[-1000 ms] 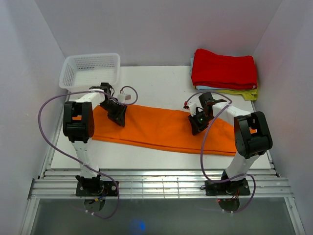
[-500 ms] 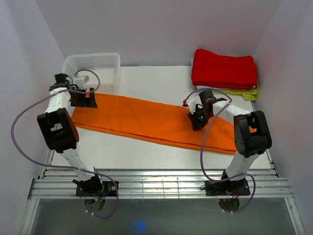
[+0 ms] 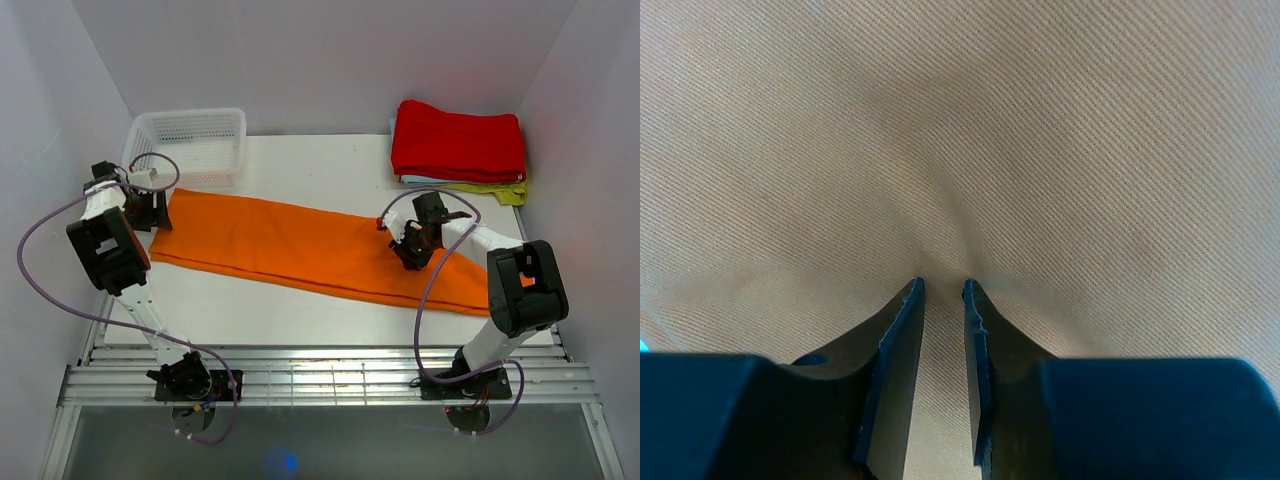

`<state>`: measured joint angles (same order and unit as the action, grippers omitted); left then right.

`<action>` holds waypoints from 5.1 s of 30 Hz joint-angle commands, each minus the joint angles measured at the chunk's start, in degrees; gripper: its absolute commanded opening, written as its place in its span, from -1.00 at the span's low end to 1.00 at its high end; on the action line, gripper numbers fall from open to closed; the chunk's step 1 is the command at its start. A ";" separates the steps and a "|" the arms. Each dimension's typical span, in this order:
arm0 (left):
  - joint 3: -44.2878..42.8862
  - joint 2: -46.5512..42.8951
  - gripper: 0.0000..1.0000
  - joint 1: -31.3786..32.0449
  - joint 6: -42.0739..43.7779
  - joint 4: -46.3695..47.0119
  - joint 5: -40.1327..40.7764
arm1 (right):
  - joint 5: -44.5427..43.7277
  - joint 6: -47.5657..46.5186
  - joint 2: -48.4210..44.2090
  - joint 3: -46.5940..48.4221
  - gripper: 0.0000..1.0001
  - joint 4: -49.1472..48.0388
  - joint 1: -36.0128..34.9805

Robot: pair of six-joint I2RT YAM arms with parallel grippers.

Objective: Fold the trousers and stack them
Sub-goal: Fold the trousers

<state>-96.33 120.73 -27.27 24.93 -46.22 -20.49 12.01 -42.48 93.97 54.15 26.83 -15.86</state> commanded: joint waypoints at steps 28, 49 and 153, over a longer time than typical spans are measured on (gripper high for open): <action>8.02 -4.44 -1.00 -0.42 -9.54 3.24 -18.88 | -2.69 4.50 -0.02 7.28 -0.03 11.40 3.46; -22.16 -6.30 -1.00 -12.55 -0.15 -19.87 -23.37 | 7.24 4.07 -4.85 17.66 0.85 21.07 12.78; 19.34 -31.70 -1.00 23.39 -22.44 -0.98 -5.78 | 15.85 -1.20 3.15 23.27 0.79 29.07 22.88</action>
<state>-77.71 91.22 -7.97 8.86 -45.89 -22.90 24.82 -45.10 101.58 73.38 52.93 5.74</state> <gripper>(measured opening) 0.214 0.894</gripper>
